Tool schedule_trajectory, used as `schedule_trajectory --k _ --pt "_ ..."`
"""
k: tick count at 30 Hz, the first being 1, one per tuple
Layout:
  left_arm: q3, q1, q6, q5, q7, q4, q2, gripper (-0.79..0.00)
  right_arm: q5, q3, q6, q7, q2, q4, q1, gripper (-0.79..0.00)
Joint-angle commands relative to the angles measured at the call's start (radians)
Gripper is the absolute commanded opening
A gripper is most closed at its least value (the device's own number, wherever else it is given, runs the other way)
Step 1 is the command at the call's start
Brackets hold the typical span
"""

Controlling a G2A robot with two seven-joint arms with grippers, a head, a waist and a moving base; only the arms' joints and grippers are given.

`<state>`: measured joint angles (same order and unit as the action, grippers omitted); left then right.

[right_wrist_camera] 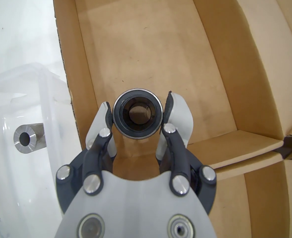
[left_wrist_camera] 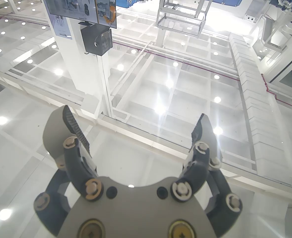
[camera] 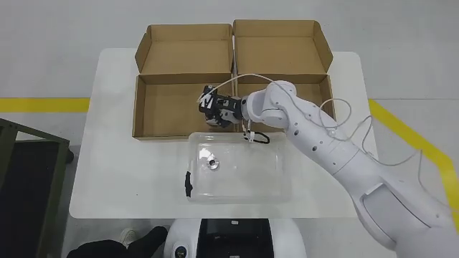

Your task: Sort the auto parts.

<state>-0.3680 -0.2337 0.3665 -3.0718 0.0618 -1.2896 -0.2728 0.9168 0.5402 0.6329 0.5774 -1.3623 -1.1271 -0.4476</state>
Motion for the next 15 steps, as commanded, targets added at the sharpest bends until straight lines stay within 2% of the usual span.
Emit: schedule_trajectory --k 1,8,10,14,15 --pt "0.000 0.000 0.000 0.000 0.000 0.000 0.000 0.000 0.006 0.011 0.000 0.001 0.002 -0.015 -0.002 -0.409" --pt "0.000 0.000 0.000 0.000 0.000 0.000 0.000 0.000 0.053 0.082 -0.002 -0.005 0.027 -0.143 -0.025 -0.391" --pt "0.000 0.000 0.000 0.000 0.000 0.000 0.000 0.000 0.067 0.110 0.004 -0.002 0.040 -0.201 -0.042 -0.369" --pt "0.000 0.000 0.000 0.000 0.000 0.000 0.000 0.000 0.099 0.160 0.035 0.034 0.068 -0.343 -0.103 -0.385" --pt "0.000 0.000 0.000 0.000 0.000 0.000 0.000 0.000 0.104 0.173 0.044 0.045 0.076 -0.379 -0.123 -0.354"
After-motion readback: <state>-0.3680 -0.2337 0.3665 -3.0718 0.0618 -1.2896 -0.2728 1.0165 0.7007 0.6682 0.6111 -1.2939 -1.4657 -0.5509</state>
